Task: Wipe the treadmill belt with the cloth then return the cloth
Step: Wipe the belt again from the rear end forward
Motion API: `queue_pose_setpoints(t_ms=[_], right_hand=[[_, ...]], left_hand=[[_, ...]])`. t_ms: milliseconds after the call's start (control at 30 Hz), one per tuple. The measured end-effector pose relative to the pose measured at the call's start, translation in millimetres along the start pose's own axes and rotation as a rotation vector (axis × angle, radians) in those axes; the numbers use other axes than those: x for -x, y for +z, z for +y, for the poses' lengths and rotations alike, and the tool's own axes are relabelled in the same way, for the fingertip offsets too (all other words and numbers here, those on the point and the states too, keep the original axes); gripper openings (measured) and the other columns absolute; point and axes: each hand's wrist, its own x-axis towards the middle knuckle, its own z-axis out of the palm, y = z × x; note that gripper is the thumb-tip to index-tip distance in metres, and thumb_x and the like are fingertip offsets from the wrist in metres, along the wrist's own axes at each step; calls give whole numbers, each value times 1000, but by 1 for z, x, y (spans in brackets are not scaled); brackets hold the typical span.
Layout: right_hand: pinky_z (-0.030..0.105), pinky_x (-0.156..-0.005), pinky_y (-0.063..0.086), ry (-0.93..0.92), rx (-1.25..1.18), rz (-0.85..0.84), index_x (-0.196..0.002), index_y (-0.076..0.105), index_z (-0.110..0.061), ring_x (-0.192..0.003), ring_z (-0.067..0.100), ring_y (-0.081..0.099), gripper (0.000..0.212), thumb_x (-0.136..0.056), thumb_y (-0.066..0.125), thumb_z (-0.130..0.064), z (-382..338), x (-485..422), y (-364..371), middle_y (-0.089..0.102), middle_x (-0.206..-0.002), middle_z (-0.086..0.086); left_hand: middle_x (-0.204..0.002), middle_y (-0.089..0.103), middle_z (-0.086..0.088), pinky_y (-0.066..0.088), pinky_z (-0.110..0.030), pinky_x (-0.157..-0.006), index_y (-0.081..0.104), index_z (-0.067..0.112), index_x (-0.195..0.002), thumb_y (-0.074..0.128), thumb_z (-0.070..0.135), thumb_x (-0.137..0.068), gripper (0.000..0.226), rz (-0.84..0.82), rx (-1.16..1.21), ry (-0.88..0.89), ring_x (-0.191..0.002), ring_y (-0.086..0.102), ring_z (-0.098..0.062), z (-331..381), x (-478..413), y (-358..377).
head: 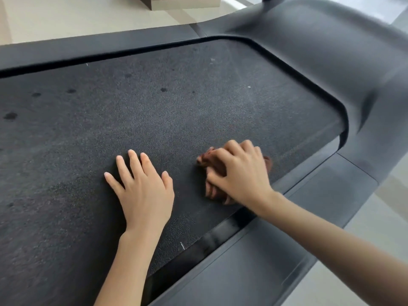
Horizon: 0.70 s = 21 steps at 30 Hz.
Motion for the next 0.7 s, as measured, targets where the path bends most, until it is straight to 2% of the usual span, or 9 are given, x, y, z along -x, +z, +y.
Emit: queue_pose_setpoints(t_ms=[100,200,267,333,400,467,567,700], right_hand=[[38,-62,46,-87,-96,-23,-89,70,-25,-73,30,52,37,-74,49,-52,4,3,0,61,-83,0],[37,-62,48,-29,-70,6,-87,71,-25,-73,30,54,37,-73,50,-52,40,-7,5,61,-80,0],[38,-68,49,130,-2,6,-91,71,-24,-80,32,56,39,-74,50,-54,76,-19,6,63,-84,1],[41,-79,45,362,50,-49,-100,69,-22,-95,34,55,38,-81,56,-53,120,-29,2,63,-98,4],[41,-86,42,569,52,-70,-108,67,-21,-104,37,51,39,-84,58,-50,156,-32,-3,62,-111,7],[42,-87,39,667,80,-71,-111,66,-21,-105,39,50,40,-86,56,-50,171,-31,-7,60,-115,9],[41,-87,37,599,176,-81,-110,64,-23,-104,38,49,40,-86,53,-53,168,-20,-7,59,-112,7],[39,-83,39,558,129,-57,-103,65,-25,-101,33,51,37,-82,55,-55,179,-14,-5,59,-104,2]], left_hand=[[-152,26,-22,9,-64,-109,34,-2,-142,54,31,-91,64,-30,-15,-1,-141,14,-44,-1,0,-2],[-155,21,-16,9,-60,-111,32,5,-146,49,36,-92,64,-78,-1,53,-142,9,-43,10,-3,-11],[-159,11,-10,6,-56,-114,21,13,-150,40,42,-95,65,-121,-20,136,-144,1,-37,31,-6,-14],[-160,3,-5,2,-54,-115,13,19,-152,34,45,-97,64,-138,-19,268,-145,-5,-33,58,-8,-11],[-160,0,-1,-1,-53,-115,10,22,-152,32,45,-97,63,-143,0,390,-145,-8,-31,87,-10,-5],[-160,1,3,-3,-52,-115,12,25,-152,32,47,-97,62,-138,27,486,-146,-7,-29,111,-10,5],[-160,0,8,-4,-54,-115,11,33,-151,28,51,-97,59,-166,22,558,-146,-8,-25,137,-15,24],[-160,0,9,-4,-55,-114,11,37,-150,25,54,-96,58,-166,-23,629,-146,-8,-23,164,-44,41]])
